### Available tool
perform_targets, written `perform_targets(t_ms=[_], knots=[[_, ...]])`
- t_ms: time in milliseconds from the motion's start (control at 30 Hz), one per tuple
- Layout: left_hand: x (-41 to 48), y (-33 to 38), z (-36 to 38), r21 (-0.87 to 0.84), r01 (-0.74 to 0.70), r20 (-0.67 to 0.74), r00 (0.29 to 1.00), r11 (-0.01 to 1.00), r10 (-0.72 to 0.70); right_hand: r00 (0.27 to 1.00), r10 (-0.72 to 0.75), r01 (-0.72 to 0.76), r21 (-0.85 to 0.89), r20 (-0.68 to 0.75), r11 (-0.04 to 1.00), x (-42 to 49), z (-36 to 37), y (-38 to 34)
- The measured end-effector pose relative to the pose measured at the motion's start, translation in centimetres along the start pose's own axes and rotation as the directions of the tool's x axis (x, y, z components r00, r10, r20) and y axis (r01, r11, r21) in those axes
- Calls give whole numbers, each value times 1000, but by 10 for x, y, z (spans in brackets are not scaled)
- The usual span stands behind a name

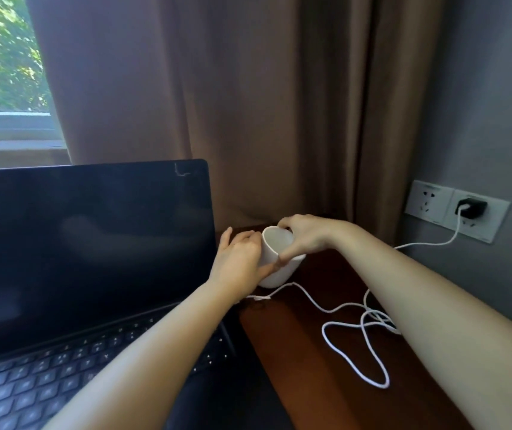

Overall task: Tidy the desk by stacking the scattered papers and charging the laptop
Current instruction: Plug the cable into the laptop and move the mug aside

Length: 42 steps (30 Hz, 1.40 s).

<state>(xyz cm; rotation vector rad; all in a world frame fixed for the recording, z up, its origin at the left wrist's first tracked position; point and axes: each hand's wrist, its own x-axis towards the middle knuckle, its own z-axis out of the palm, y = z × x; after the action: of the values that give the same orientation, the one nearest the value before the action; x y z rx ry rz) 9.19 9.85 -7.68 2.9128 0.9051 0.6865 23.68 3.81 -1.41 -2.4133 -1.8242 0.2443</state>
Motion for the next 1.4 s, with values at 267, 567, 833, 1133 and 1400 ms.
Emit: perform_targets(t_ms=[267,567,833,1133,1400], knots=[[-1,-9,19,-484,159,137,985,861,-105,995,75,-73,-19,71,997,0,-5,-1],[-13,-10,30,-444,273,284,946,854,-154,997,83,-83,63,9,995,-3,10,9],[-48,9,37,-236,181,96,982,955,-162,979,179,-168,113,-100,979,-4,24,8],[-55,12,30,-195,107,198,978,975,-68,946,290,-282,74,-144,956,-7,31,6],[-45,11,25,-416,291,233,950,862,-209,935,303,-133,606,-187,784,-10,42,31]])
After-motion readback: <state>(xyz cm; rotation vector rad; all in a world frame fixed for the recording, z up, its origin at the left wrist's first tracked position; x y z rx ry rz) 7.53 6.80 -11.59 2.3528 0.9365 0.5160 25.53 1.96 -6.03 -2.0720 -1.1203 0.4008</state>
